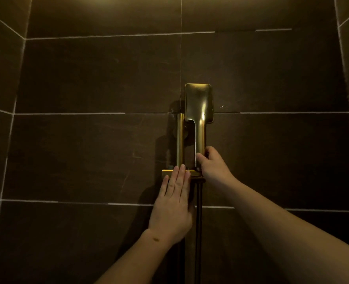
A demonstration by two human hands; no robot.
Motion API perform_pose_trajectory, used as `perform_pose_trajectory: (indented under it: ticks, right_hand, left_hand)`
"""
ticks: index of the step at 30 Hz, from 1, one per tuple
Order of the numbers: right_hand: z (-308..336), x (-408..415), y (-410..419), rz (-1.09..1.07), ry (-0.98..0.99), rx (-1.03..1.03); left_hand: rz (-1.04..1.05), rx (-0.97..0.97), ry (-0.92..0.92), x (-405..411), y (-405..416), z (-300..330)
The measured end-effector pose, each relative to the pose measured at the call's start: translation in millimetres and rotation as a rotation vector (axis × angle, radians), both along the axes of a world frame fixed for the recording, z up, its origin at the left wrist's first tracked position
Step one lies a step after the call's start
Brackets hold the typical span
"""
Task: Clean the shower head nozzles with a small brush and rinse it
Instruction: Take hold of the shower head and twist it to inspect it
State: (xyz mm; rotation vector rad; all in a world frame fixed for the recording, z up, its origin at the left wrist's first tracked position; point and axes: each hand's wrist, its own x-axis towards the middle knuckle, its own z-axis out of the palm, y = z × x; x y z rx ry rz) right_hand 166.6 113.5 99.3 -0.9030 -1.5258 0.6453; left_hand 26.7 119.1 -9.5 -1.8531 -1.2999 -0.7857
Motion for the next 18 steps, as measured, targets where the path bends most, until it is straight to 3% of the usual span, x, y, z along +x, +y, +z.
perform_pose_trajectory:
  ticks: [5, 11, 16, 18]
  right_hand:
    - [-2, 1, -1, 0.024, 0.048, 0.059]
    - [34, 16, -16, 0.093, 0.412, 0.116]
    - [-11, 45, -45, -0.001, 0.283, 0.123]
    - [-44, 46, -67, 0.077, 0.302, 0.042]
  left_hand:
    - [-0.067, -0.008, -0.045, 1, -3, 1]
    - [-0.132, -0.04, -0.048, -4, -17, 5]
    - [-0.215, -0.083, -0.122, -3, -23, 6]
    - [-0.231, -0.138, -0.169, 1, -32, 14]
